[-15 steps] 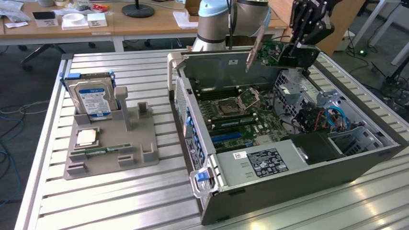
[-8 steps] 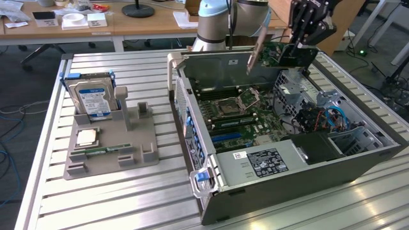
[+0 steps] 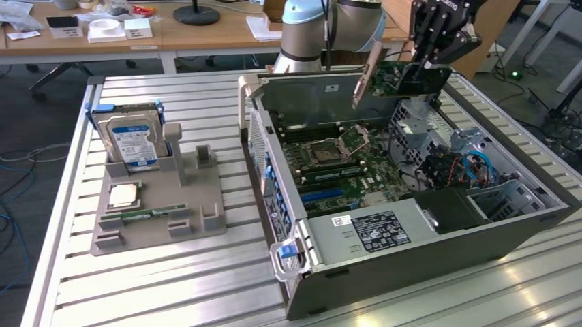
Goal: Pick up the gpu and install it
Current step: 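Insert the gpu into the slot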
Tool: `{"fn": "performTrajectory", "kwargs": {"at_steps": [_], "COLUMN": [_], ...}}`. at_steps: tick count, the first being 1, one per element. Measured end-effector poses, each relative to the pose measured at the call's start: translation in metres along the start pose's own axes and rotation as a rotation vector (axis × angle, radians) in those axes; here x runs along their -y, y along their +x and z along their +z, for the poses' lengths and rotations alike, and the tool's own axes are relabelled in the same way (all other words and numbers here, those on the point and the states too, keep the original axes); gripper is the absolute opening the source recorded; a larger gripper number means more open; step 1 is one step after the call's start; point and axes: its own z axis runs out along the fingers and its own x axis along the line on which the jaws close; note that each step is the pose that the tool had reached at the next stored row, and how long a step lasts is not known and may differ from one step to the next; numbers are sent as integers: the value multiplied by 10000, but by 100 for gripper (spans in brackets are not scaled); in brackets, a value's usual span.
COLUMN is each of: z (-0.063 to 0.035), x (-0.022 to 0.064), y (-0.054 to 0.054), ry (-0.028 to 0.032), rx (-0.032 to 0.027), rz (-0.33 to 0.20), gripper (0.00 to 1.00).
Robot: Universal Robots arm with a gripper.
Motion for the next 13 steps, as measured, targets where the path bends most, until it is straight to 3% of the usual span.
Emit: {"fn": "performTrajectory", "kwargs": {"at_steps": [5, 7, 10, 13], "z": [1, 11, 30, 65], "x": [-1, -12, -34, -52], "y": [0, 0, 1, 2], "ry": [9, 107, 336, 431], "rx": [2, 13, 23, 25], "rz": [-3, -7, -15, -17], "gripper": [26, 26, 26, 26]}}
